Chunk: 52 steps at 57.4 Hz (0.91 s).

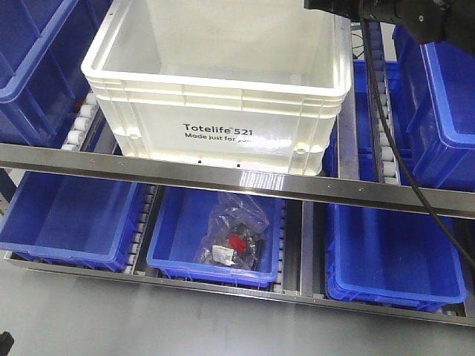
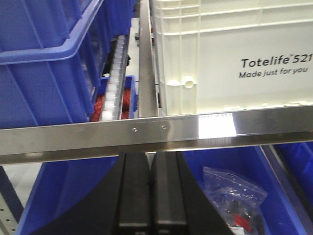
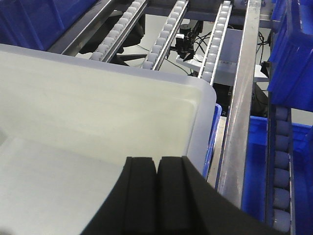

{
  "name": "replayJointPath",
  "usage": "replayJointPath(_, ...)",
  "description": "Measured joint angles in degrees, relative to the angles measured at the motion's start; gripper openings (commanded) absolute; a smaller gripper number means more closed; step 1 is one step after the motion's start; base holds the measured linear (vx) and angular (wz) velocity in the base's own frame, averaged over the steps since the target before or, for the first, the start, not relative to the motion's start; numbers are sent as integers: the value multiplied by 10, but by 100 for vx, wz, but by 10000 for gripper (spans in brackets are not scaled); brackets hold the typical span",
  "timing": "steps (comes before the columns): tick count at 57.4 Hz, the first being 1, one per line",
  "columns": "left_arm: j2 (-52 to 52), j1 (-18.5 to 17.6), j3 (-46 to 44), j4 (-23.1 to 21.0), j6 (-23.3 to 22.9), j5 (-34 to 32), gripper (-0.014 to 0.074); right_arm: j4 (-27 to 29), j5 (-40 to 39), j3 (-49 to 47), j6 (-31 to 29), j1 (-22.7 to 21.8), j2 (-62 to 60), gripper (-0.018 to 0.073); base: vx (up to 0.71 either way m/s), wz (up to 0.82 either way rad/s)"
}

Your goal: Place moving items into box and shelve

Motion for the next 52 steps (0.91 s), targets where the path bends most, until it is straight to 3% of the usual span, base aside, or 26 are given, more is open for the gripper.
replayJointPath(52, 0, 11, 0, 2, 0, 0, -6, 0, 0, 0, 0, 0, 0, -8, 0, 0)
